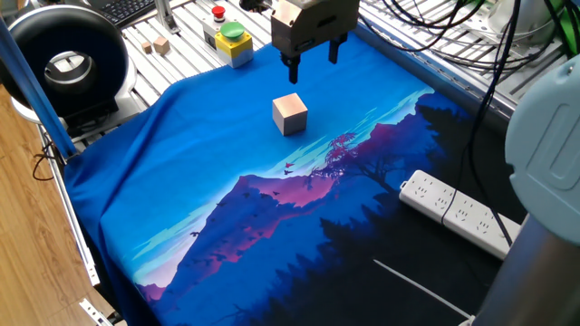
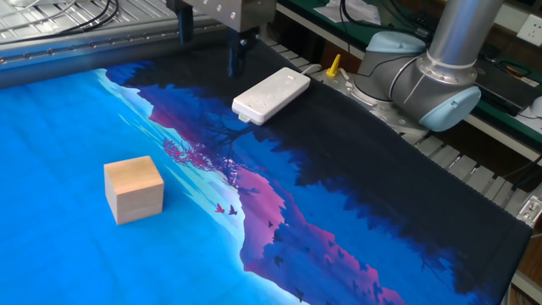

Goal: Use the gripper to push the small block from left to right

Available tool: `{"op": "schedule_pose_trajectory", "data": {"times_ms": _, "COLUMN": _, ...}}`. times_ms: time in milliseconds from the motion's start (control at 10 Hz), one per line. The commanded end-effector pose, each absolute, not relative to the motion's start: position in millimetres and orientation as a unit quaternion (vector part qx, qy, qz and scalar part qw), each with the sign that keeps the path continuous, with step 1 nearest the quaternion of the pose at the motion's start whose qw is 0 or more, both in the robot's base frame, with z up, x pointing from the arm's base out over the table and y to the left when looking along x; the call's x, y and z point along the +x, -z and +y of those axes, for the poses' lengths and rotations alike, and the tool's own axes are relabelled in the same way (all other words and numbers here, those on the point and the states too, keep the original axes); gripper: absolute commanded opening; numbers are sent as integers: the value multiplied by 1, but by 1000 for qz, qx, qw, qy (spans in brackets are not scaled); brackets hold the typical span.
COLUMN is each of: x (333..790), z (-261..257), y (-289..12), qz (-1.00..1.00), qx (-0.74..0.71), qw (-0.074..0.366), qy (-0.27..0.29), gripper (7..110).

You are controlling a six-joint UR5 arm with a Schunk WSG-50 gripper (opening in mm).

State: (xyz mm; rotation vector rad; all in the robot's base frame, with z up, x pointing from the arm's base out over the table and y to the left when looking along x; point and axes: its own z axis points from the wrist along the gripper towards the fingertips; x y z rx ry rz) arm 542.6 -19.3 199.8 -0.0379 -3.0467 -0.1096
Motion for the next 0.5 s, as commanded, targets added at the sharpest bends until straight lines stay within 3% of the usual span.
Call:
{"op": "schedule_pose_trajectory", "data": {"times_ms": 0, "x": 569, "z": -13, "y": -195, "qz": -997, "qx": 9, "qw": -20, "qy": 72, "gripper": 22}}
{"op": "schedule_pose_trajectory", "data": {"times_ms": 100, "x": 566, "z": -16, "y": -193, "qz": -997, "qx": 14, "qw": -20, "qy": 72, "gripper": 107}}
{"op": "schedule_pose_trajectory", "data": {"times_ms": 400, "x": 565, "z": -18, "y": -193, "qz": -997, "qx": 23, "qw": -18, "qy": 67, "gripper": 107}}
